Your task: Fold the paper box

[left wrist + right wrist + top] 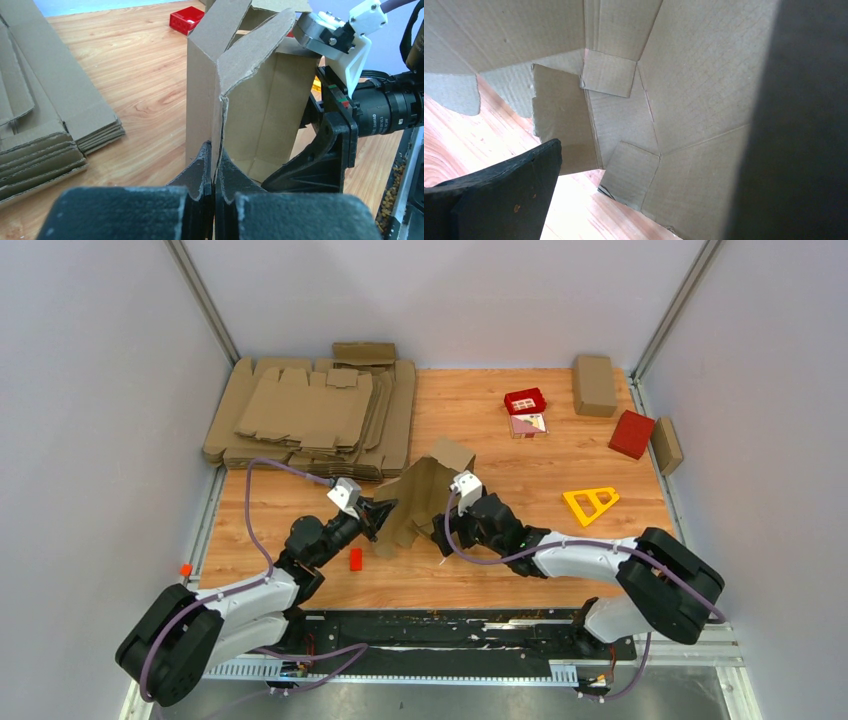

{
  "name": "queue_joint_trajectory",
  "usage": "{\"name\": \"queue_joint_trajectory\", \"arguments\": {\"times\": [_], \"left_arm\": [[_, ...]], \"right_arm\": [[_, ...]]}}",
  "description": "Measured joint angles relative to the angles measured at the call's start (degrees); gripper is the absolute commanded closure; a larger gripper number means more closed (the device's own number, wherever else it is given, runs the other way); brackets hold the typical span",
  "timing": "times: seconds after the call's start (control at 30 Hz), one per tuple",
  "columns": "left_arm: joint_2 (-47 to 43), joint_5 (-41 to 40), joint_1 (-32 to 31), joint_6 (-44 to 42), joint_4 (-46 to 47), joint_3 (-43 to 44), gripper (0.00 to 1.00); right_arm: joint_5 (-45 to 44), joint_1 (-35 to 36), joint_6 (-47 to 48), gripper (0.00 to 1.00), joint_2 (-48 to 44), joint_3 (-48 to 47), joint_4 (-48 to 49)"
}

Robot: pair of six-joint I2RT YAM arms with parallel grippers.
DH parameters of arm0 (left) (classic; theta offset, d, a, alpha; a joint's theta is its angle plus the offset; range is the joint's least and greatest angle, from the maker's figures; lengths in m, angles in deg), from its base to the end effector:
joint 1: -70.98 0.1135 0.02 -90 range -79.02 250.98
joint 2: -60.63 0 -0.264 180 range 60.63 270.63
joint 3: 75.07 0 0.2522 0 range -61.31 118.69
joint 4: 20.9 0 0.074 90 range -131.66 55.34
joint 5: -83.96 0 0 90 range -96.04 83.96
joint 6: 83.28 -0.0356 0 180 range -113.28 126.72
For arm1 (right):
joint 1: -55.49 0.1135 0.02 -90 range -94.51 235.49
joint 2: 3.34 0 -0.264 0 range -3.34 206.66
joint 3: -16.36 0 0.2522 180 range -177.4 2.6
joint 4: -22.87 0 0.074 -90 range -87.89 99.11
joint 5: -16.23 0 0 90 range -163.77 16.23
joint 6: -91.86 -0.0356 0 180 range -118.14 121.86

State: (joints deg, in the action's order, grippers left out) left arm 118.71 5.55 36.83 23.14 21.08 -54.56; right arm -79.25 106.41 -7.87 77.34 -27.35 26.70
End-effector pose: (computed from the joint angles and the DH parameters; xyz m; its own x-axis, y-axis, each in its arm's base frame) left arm 0.1523 -0.1119 0.1922 -0.1413 -0.2388 -0.9607 0.7045 0.6576 -0.2670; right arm 0.1731 0.2077 0.1625 -0.4618 -0.3017 -0.8341 -0.6537 0.7514 0.0901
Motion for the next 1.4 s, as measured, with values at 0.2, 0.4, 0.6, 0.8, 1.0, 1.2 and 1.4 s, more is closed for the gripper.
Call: {"name": "queue_joint_trajectory", "arguments": {"times": [0.2, 0.4, 0.6, 0.8, 1.0, 1.2, 1.4], "left_arm": [[-0.39, 0.35, 0.00, 0.68, 0.70, -0.72, 1.00], [-0.15, 0.57, 0.00, 1.25, 1.09, -0.74, 1.00], [-0.15, 0.57, 0.00, 1.33, 1.09, -0.74, 1.00], [0.13, 0.96, 0.00, 1.77, 1.53, -0.81, 1.00], [0.07, 0.74, -0.02, 2.27, 1.60, -1.01, 1.00], [-1.07, -0.57, -0.37, 2.62, 2.10, -2.16, 1.00], [-1.62, -1.38, -0.42, 2.64, 1.92, -2.43, 1.00]], "right_arm": [[-0.15, -0.87, -3.85, 0.07, -0.28, 0.09, -0.22], [0.17, -1.11, -4.72, 0.00, 0.31, -0.96, -1.55], [0.42, -1.11, -4.39, 0.08, -1.20, -0.96, -3.80], [-3.52, -1.11, -10.32, 0.12, -0.35, -2.58, -5.31], [-11.30, 0.22, -17.84, 0.10, 1.01, -4.61, -7.21], [-19.93, 3.50, -24.15, 0.10, 3.61, -9.25, -12.68], [-23.12, 5.97, -27.02, 0.19, 3.63, -9.40, -14.84]]}}
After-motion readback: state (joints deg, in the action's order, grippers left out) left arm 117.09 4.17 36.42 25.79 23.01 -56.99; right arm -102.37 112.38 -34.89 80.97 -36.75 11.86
